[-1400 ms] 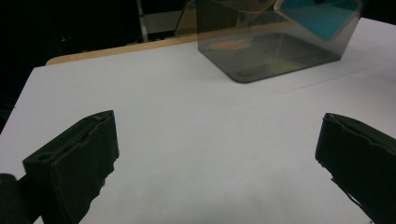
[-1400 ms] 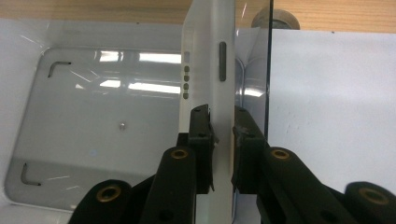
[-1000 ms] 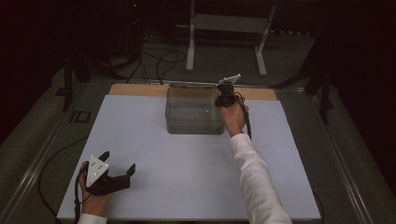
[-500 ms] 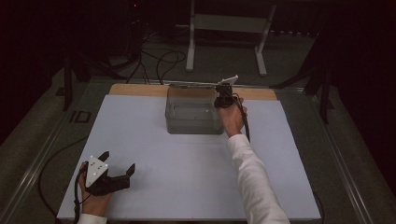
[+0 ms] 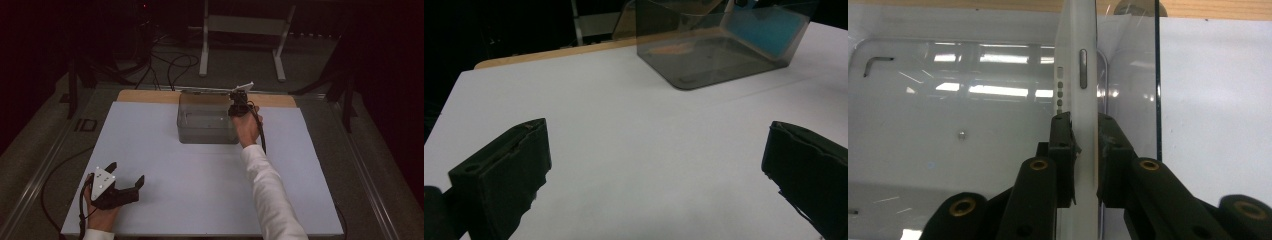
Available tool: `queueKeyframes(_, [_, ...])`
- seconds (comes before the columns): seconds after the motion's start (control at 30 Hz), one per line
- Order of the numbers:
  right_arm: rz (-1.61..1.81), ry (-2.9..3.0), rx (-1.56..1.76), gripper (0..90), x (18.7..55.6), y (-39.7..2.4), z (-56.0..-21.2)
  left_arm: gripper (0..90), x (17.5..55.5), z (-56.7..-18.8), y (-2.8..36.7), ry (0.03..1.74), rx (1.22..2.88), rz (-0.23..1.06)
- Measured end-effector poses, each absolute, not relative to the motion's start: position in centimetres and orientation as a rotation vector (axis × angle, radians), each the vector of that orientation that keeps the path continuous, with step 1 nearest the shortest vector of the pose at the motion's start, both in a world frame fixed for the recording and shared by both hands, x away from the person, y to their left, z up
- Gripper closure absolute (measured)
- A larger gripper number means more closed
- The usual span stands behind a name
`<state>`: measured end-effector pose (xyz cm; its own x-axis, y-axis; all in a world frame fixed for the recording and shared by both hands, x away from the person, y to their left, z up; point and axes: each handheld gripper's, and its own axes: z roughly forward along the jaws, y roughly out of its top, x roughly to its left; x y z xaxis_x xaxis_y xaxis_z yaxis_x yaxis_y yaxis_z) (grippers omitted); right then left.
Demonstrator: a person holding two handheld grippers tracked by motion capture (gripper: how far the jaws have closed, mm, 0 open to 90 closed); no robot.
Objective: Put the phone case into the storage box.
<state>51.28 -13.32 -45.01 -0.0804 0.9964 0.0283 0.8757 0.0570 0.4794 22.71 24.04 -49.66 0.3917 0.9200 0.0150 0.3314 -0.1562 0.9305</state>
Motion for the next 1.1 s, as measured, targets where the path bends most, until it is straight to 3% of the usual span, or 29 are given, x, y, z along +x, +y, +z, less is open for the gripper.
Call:
queueKeyframes(0.9, [0.541, 2.023, 1.874, 78.1, 51.16, -13.13, -44.97, 0.3, 22.68, -49.67, 23.94, 1.108, 1.701, 0.774])
queueKeyframes(1.1, [0.532, 2.040, 1.806, 72.3, 50.85, -12.95, -44.48, 0.3, 22.68, -49.67, 23.95, 1.109, 1.700, 0.773])
